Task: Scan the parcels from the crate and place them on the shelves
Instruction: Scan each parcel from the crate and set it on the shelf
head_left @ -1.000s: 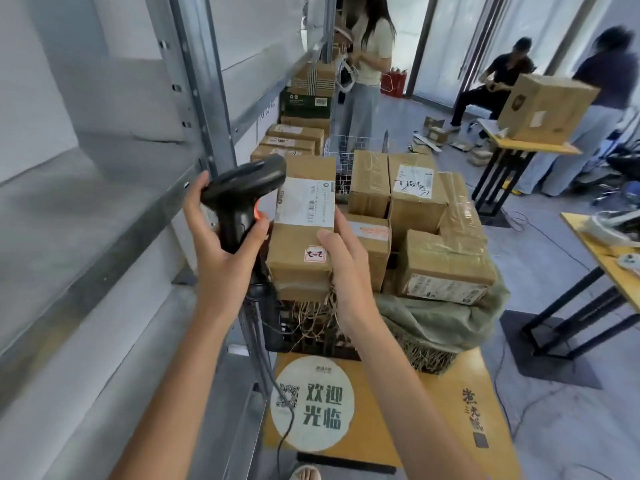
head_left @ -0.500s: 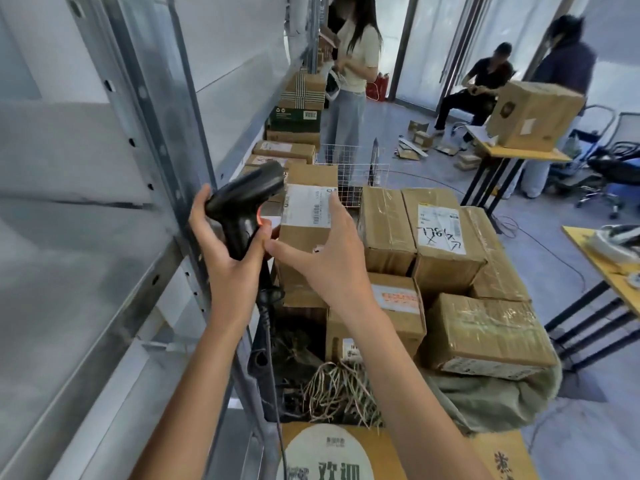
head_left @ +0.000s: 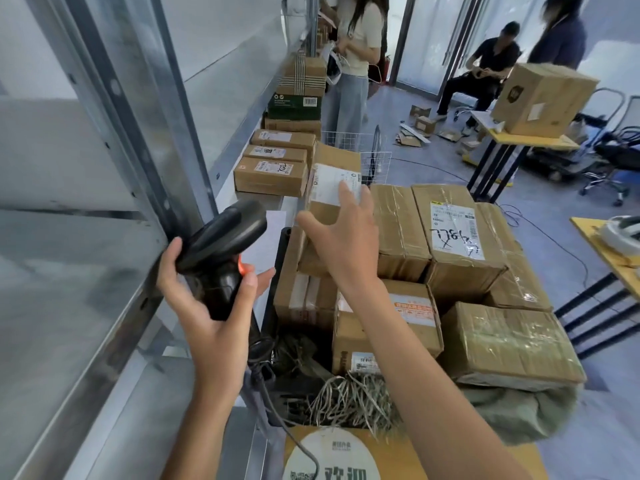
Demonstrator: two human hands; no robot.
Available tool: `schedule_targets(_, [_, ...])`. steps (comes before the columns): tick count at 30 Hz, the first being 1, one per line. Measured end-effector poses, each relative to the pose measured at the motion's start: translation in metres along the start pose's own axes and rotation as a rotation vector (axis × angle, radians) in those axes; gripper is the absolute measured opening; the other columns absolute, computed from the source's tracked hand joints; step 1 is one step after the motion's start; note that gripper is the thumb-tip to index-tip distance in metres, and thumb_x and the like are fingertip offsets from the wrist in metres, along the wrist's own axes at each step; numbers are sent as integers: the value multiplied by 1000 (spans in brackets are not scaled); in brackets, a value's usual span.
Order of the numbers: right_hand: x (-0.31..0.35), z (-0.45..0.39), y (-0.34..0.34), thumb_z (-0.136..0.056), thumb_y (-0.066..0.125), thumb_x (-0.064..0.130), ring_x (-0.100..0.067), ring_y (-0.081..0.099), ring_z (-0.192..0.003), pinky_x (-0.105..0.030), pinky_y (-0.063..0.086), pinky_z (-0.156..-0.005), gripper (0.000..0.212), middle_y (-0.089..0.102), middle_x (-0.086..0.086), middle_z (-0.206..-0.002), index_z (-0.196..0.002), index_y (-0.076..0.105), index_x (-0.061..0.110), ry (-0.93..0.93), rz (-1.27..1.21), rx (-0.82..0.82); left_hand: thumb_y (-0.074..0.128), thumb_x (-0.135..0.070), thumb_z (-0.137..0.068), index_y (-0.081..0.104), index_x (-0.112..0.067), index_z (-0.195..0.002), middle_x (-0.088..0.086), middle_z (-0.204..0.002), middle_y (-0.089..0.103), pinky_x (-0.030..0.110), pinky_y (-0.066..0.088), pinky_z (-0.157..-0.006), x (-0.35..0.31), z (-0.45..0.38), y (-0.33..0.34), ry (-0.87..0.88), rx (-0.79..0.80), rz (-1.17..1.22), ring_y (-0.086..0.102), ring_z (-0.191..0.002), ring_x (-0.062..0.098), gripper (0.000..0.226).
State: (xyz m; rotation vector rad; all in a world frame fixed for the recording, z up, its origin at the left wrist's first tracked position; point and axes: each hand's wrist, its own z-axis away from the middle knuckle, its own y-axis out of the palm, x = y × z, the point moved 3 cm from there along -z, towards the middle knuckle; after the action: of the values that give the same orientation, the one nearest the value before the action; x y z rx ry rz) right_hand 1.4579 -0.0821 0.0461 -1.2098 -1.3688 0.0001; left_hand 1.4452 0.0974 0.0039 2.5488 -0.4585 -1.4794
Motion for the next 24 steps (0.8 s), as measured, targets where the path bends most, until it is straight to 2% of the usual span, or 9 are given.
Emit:
schedule_targets(5, [-12,-18,8,-87,67,47,-37,44,-132,-31,38,-84,84,11,-17,-166,-155,31,16,-28,191,-12,59,4,-96,24,-33,-146,-29,-122,63,48,61,-91,-1,3,2,-22,5,-26,70,-92,54,71])
schedule_targets(9, [-29,-20,13,-90,63,50,-38,34,-142,-39,47,-93,84,8,-18,-166,-156,28,13,19,273,60,60,3,-95,24,-29,-147,-27,-125,61,43,62,-88,4,5,3,-29,4,-5,64,-98,61,70])
schedule_targets(11, [-33,-19,16,-91,60,54,-38,20,-150,-44,38,-110,85,7,-20,-166,-156,26,10,16,314,58,63,-4,-92,27,-31,-146,-14,-125,61,40,63,-86,5,7,5,-57,-1,10,64,-97,60,70])
schedule_targets(13, [-32,-20,19,-94,52,57,-38,4,-154,-48,15,-123,87,5,-24,-165,-157,22,5,-11,437,48,63,-4,-90,28,-32,-144,-12,-119,63,37,63,-85,5,8,7,-49,4,4,62,-97,62,69])
schedule_targets(16, [-28,-24,22,-100,33,54,-37,-14,-153,-57,-13,-118,79,-5,-20,-167,-159,12,6,-78,676,51,63,-5,-90,30,-36,-142,8,-125,57,38,63,-85,5,8,8,-70,3,6,64,-99,56,69])
schedule_targets(18, [-29,-26,22,-102,23,49,-37,-16,-153,-62,-17,-115,71,-6,-15,-168,-160,7,11,-87,765,107,62,1,-93,29,-34,-144,8,-126,59,38,63,-86,7,9,8,-80,13,6,67,-99,51,70])
schedule_targets(21, [-31,-31,20,-103,21,49,-41,-11,-153,-64,-15,-115,72,-4,-18,-167,-161,2,10,-20,765,215,56,18,-94,26,-26,-146,-24,-120,63,30,62,-85,9,11,9,-39,33,-42,74,-98,27,75])
schedule_targets(22, [-32,-33,20,-103,22,51,-43,-10,-152,-64,-14,-116,74,-4,-19,-167,-160,0,10,-4,767,236,56,19,-94,26,-28,-145,-22,-118,64,32,62,-85,12,11,8,-54,33,-41,75,-94,26,75])
schedule_targets(24, [-32,-33,20,-103,26,57,-46,-9,-152,-64,-12,-116,80,-5,-21,-166,-160,-2,9,1,797,242,57,16,-94,28,-32,-144,0,-121,63,40,63,-87,14,12,6,-95,28,-23,72,-90,40,75])
